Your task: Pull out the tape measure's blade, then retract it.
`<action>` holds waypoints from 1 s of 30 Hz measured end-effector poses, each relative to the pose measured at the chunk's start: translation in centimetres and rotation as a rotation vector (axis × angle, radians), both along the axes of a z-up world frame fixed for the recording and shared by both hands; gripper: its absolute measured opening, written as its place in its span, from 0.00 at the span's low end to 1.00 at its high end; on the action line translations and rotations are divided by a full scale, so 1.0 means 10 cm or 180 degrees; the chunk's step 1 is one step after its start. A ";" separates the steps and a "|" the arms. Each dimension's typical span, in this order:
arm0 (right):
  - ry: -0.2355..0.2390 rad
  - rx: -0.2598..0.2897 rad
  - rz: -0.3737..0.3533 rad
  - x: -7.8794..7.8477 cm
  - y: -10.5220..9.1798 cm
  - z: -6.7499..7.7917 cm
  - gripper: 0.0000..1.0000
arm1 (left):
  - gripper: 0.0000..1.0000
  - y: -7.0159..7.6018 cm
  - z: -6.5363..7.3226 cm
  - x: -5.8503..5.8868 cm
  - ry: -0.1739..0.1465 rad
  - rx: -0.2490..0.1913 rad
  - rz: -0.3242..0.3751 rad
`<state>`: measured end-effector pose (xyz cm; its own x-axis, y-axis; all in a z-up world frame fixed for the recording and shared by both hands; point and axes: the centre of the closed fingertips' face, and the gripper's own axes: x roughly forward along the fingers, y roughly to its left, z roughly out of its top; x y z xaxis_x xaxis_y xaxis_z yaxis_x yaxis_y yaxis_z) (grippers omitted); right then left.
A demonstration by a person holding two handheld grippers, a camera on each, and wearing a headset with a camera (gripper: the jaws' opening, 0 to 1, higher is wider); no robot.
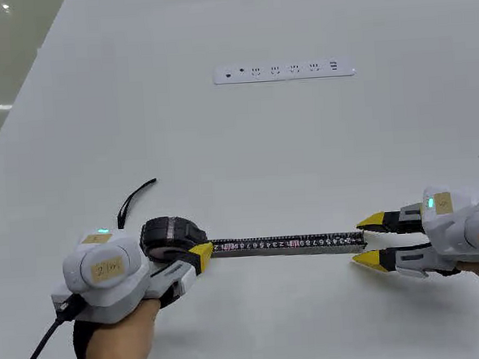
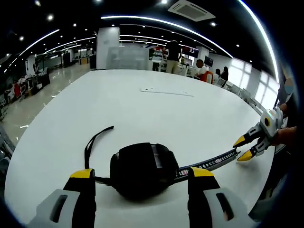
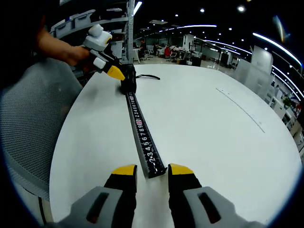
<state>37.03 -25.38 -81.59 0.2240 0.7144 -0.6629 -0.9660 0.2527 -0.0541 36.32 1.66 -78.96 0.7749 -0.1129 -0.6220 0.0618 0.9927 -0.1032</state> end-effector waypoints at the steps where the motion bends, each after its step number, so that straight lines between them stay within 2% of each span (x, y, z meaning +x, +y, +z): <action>1: 0.0014 -0.0004 0.0006 0.00 0.00 -0.01 0.24 | 0.76 0.00 -0.01 0.01 0.0007 -0.0009 0.0020; 8: 0.0030 0.0022 -0.0020 0.07 -0.01 -0.04 0.16 | 0.72 -0.03 -0.06 0.04 0.0071 -0.0071 0.0087; 16: 0.0078 0.0055 0.0019 0.06 -0.01 -0.08 0.15 | 0.68 -0.01 -0.12 0.07 0.0146 -0.0109 0.0200; 22: 0.0066 0.0046 0.0050 0.05 0.00 -0.07 0.13 | 0.64 -0.06 -0.13 0.09 0.0153 -0.0159 0.0232; 30: 0.0067 0.0026 0.0061 0.05 0.00 -0.06 0.12 | 0.63 -0.05 -0.13 0.09 0.0196 -0.0105 0.0260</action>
<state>37.57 -25.36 -82.19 0.1964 0.7237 -0.6616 -0.9716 0.2346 -0.0317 37.18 1.13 -80.31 0.7428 -0.0720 -0.6656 -0.0268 0.9902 -0.1371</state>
